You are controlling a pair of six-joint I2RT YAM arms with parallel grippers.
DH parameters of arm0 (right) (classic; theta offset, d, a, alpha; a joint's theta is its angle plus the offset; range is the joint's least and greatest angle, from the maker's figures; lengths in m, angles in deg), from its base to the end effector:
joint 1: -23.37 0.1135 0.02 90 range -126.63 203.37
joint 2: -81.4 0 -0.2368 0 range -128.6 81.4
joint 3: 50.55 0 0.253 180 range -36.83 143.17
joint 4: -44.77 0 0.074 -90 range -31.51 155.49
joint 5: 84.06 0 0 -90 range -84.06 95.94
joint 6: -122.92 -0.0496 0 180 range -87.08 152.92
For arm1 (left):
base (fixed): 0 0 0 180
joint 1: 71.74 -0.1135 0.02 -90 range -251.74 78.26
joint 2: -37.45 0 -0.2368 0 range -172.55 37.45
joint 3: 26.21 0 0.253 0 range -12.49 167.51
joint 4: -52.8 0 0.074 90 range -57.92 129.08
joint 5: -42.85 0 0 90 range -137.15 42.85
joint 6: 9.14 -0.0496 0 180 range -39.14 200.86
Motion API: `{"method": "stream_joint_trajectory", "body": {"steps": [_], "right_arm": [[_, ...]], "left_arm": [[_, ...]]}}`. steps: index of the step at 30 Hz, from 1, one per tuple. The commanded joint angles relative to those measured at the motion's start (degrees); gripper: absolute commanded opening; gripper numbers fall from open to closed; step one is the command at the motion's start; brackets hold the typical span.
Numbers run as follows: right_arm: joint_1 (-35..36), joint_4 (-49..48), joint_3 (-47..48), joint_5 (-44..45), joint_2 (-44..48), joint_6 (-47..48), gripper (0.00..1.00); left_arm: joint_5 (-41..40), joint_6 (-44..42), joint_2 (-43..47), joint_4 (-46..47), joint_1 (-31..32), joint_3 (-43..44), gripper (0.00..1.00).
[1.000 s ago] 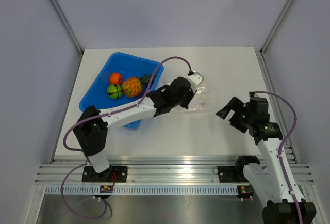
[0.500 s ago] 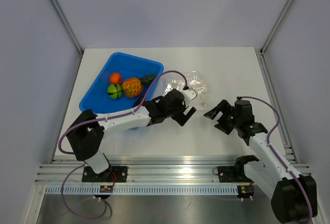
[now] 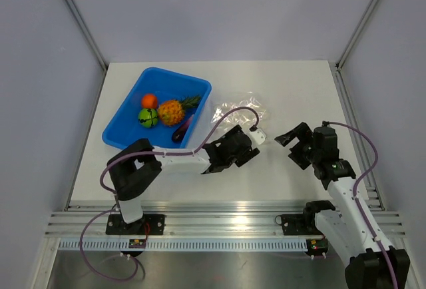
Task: Place the food in the zip-top bag and seal the zipper
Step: Pick up the zipper food storage bag at the center of the board.
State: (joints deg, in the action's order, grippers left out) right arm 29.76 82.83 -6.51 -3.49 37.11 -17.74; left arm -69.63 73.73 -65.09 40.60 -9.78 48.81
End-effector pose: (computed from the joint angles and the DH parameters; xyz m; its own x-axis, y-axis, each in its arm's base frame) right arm 0.1978 0.0303 0.2015 -0.5743 0.7034 -0.4189 0.3259 0.6658 0.6712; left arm 0.1991 -0.3335 0.1512 -0.2140 0.6458 -0.7329 0.7093 0.6186 0.3379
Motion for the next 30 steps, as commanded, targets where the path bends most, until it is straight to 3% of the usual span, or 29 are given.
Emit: {"method": "stream_joint_trajectory", "body": {"steps": [1,7,18,20,21,23,24,30], "right_arm": [[-1.6,5.5,2.1,1.3,3.5,0.6,1.0],[-1.6,8.4,-0.5,0.9,8.3,-0.6,0.99],[-1.6,9.6,0.8,1.2,8.6,0.1,0.99],[-1.6,9.3,0.5,0.9,8.5,0.0,0.99],[-1.6,9.3,0.2,0.7,8.5,0.1,0.99],[-1.6,8.7,-0.4,0.0,8.6,0.5,0.99],[-1.6,8.4,-1.1,-0.1,8.6,0.8,0.99],[-1.6,5.6,-3.0,-1.0,6.2,4.5,0.99]], "left_arm": [[-7.3,-1.2,-2.0,10.9,0.2,-1.5,0.77],[-12.7,-2.6,-5.0,17.1,0.2,-1.8,0.63],[-14.9,-6.0,-10.7,21.5,-0.3,0.8,0.6],[-15.0,-6.2,-11.4,21.4,-0.6,1.5,0.53],[-15.0,-6.4,-11.4,21.3,-0.7,1.9,0.4],[-14.6,-6.4,-11.2,20.5,-1.0,2.5,0.24],[-14.3,-6.1,-11.2,19.7,-1.2,3.5,0.0],[-11.5,-1.0,-6.9,8.1,-2.6,8.5,0.0]]}}
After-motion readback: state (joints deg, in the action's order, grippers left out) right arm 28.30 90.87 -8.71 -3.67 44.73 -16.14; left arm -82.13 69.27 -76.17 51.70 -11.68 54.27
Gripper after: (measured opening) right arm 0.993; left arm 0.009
